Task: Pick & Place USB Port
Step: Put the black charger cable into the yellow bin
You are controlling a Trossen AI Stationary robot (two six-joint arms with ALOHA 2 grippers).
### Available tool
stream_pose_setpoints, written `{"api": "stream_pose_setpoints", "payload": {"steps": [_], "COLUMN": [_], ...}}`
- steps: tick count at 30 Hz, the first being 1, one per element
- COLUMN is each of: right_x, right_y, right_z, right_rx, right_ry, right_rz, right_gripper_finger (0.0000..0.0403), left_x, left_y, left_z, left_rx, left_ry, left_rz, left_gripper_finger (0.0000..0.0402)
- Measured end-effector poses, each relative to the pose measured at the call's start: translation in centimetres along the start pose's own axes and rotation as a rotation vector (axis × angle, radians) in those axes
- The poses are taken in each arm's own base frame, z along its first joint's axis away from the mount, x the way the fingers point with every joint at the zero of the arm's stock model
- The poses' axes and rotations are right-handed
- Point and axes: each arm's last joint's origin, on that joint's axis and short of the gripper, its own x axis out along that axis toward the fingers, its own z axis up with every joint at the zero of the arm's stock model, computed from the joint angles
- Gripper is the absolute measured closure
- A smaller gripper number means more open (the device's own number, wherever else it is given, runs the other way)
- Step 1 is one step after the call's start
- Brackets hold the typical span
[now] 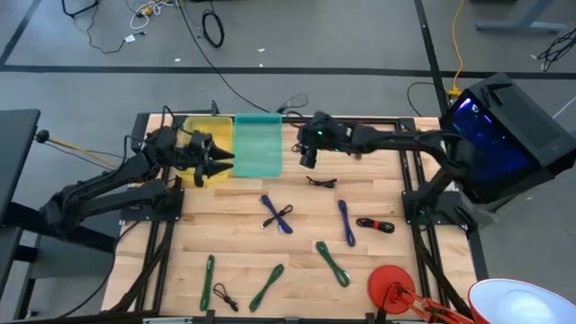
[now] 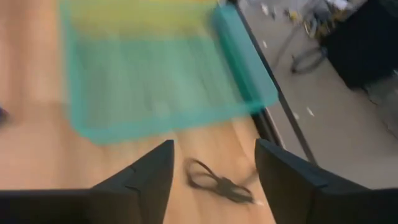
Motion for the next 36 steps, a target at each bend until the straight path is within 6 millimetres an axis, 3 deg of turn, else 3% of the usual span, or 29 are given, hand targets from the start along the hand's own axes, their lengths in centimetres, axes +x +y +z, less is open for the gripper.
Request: {"api": "stream_pose_setpoints", "payload": {"steps": [7, 23, 28, 36], "right_x": [3.1, 8.3, 9.2, 9.0], "right_y": [-1.0, 1.4, 2.5, 2.2], "right_z": [-0.4, -4.1, -4.2, -3.3], "right_rx": [-0.144, -0.263, -0.279, -0.286], "right_ry": [0.225, 0.421, 0.4, 0.359], "right_rz": [-0.062, 0.006, 0.012, -0.019], "right_gripper_finger": [0.0152, 0.0156, 0.0156, 0.0156], "left_x": [0.8, 1.5, 1.6, 1.6], "left_y": [-1.6, -3.7, -3.9, -4.1], "left_z": [-0.7, -1.5, -1.6, -1.7], "left_rx": [0.055, 0.12, 0.136, 0.149], "left_ry": [0.041, 0.047, 0.041, 0.042], "left_rz": [-0.082, -0.064, -0.041, -0.041], "left_gripper_finger": [0.0209, 0.0209, 0.0209, 0.0209]}}
